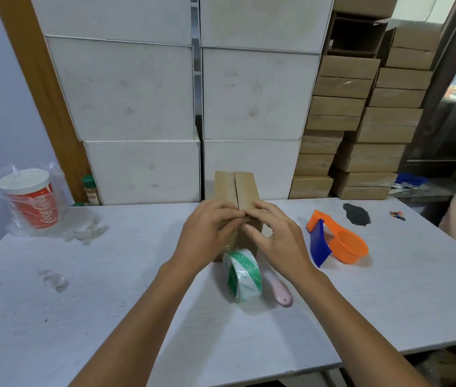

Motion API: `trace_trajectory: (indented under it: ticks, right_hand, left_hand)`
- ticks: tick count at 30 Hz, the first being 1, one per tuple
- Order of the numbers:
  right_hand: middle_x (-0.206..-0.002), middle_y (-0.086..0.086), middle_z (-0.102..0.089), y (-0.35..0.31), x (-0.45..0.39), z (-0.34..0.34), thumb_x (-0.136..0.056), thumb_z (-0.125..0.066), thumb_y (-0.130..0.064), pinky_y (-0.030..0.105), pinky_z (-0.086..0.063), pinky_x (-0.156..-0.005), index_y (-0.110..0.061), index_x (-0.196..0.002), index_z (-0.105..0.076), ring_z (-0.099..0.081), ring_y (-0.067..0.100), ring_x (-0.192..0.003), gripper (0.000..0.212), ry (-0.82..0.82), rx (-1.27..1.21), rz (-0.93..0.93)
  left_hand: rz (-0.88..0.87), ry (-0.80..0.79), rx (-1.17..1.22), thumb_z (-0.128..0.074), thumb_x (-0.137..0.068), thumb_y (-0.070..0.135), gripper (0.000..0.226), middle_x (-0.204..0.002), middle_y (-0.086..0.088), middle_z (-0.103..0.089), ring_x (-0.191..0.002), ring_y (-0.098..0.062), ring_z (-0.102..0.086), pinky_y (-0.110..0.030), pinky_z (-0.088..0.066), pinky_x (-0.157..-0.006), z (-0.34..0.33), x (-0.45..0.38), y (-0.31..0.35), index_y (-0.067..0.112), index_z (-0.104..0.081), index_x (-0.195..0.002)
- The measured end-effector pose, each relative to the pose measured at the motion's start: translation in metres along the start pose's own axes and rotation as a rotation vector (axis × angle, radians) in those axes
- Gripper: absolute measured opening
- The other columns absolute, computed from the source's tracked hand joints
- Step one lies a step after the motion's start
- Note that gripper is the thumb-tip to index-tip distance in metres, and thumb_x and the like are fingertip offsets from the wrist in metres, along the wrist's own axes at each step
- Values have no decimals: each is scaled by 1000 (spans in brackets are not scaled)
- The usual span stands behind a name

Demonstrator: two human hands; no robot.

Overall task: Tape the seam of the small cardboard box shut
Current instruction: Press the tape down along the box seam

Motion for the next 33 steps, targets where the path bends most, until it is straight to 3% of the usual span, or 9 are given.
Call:
trace_trajectory:
  ticks: [4,8,12,18,21,27,33]
  right_hand:
    - [-140,3,-70,2,1,-2,-94,-78,-25,39,-55,-108,-25,-129,-76,-64,18,-130,35,40,-49,-3]
    - [-137,5,-72,7,0,-4,-92,-79,-20,42,-54,-109,-22,-125,-78,-65,20,-132,33,62,-86,-8]
    - [-130,5,-76,8,0,-3,-90,-81,-19,46,-55,-109,-20,-123,-78,-67,22,-128,32,80,-91,5]
    - [-133,-1,-74,8,1,-3,-93,-77,-28,48,-57,-105,-24,-126,-77,-66,16,-129,33,27,-126,-23]
    - [-131,0,-75,9,0,-2,-93,-77,-24,48,-58,-104,-22,-125,-78,-66,15,-127,32,26,-122,-20]
    - [-122,3,-79,7,0,2,-91,-80,-15,45,-56,-106,-18,-119,-80,-68,14,-122,28,116,-104,16]
    - [-120,3,-80,7,1,2,-91,-79,-14,48,-59,-102,-18,-120,-79,-67,8,-117,30,115,-113,40]
  left_hand:
    - [-71,26,-26,-81,-94,24,18,-111,7,-81,-111,-21,-68,-37,-57,-94,1,1,2,21,-86,-111]
    - [-117,13,-28,-83,-92,19,21,-112,6,-81,-114,-20,-67,-16,-46,-99,0,2,-1,18,-86,-113]
    - [-156,34,-26,-83,-91,13,18,-108,2,-82,-110,-23,-68,-21,-49,-96,-2,3,-1,13,-87,-108]
    - [-131,36,37,-83,-91,14,28,-119,2,-80,-120,-13,-63,-4,-36,-107,2,8,-9,14,-83,-119]
    - [-131,33,34,-82,-92,14,25,-119,1,-80,-121,-13,-62,-4,-34,-108,-1,7,-11,13,-84,-117]
    - [-237,61,-60,-82,-93,14,22,-116,-1,-82,-117,-24,-71,-22,-48,-107,-4,10,-8,11,-84,-115]
    - [-256,77,-39,-79,-95,15,26,-122,2,-82,-125,-9,-64,-15,-42,-113,-1,13,-12,15,-82,-121]
Point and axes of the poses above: each hand's wrist, its own x-axis away from the middle knuckle, its own z-axis out of the back of the hand, y = z × x, the point moved 9 cm from there along -x, towards the middle knuckle
